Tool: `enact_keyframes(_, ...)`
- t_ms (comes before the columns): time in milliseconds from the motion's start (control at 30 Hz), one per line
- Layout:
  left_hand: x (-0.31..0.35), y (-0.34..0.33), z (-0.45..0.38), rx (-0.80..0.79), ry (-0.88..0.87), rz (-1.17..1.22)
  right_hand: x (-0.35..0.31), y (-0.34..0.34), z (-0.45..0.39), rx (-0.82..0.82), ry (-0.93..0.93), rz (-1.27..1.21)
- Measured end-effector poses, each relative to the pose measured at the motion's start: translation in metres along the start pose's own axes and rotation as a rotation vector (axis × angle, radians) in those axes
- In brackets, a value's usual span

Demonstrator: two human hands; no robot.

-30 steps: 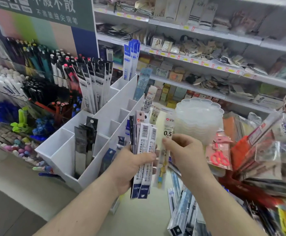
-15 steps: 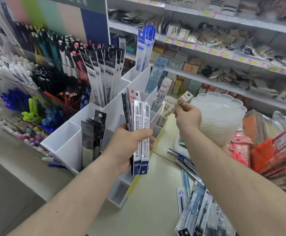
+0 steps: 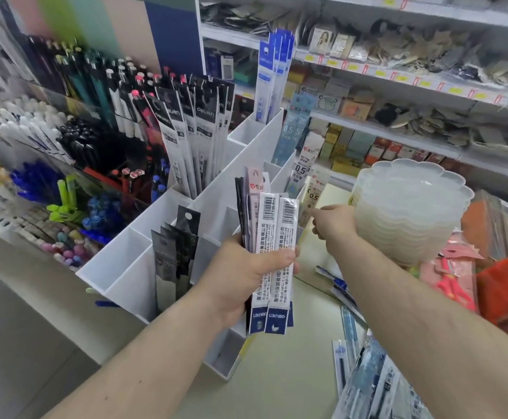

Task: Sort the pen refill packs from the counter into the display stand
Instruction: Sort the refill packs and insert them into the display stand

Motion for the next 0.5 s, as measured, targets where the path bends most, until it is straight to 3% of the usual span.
enact_keyframes(100, -0.003, -0.005, -0.001, -0.026, 0.023, 0.015, -0.005, 0.017, 0.056, -0.068, 0.049, -0.225)
enact_keyframes(167, -0.008, -0.009, 0.000, -0.032, 0.049, 0.040, -0.003, 0.022, 0.103, -0.302, 0.065, -0.364)
enact_keyframes(233, -0.013, -0.016, 0.001, -0.066, 0.072, 0.053, 0.002, 0.026, 0.146, -0.510, 0.116, -0.352)
enact_keyframes(333, -0.022, -0.025, 0.005, -0.123, 0.088, 0.012, 0.011, 0.038, 0.177, -0.480, 0.246, -0.217)
enact_keyframes(500, -0.038, -0.035, 0.018, -0.215, 0.194, 0.108, 0.032, 0.058, 0.180, -0.375, 0.225, -0.269)
Point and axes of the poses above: each hand's wrist, its own z-axis away from the middle knuckle, its own y-axis out of the back of the hand, x = y × z, the point moved 7 cm from there along -z, towards the middle knuckle, and after that the axes turned 12 degrees about -y, right-handed, at the moved point
